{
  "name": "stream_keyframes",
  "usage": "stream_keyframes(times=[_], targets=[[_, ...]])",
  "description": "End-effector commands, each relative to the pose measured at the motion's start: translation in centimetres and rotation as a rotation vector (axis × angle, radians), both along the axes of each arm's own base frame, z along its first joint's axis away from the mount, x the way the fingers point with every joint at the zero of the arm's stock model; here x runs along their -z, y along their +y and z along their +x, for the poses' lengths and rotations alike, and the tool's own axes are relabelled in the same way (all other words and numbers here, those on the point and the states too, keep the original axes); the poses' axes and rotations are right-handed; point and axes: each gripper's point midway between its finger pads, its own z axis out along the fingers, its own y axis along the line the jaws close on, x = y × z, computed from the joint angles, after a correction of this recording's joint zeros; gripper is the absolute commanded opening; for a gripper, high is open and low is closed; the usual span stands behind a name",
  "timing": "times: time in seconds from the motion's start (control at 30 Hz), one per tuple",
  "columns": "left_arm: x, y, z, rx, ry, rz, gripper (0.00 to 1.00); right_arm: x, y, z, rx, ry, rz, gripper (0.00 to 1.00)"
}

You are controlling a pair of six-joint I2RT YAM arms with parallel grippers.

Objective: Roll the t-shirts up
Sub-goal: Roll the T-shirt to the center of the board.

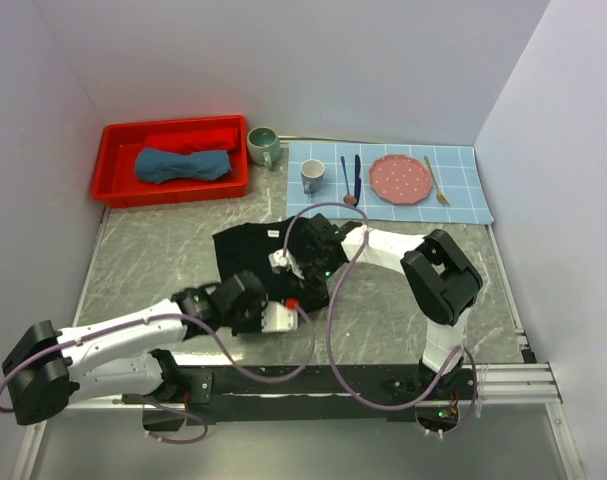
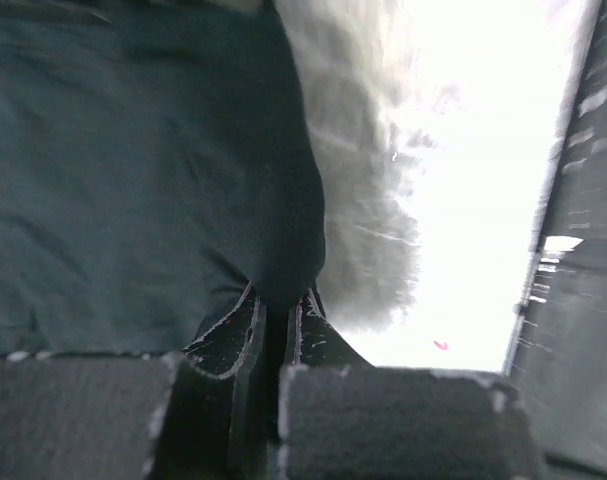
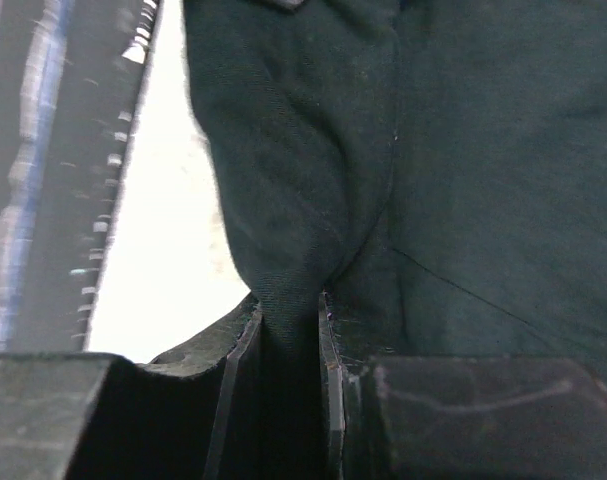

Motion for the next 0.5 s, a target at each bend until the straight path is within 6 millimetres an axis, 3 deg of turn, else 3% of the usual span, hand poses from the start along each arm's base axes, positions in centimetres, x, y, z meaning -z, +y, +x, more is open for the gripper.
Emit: stream_keyframes(times=[0.0, 0.13, 0.47], targets=[[-5.1, -1.2, -2.6, 0.043, 0.255, -0.144, 0.01, -2.7, -0.2, -0.5, 0.051, 0.187, 0.002, 0.14], [-4.7, -0.5, -3.3, 0.056, 0.4, -0.123, 0.01, -3.6, -0.4, -0.9, 0.07, 0.281, -0.021, 0.14], [-2.7, -0.3, -3.9, 0.082, 0.553, -0.07, 0.01, -2.9, -2.1, -2.5, 0.075, 0.476, -0.126, 0.14]])
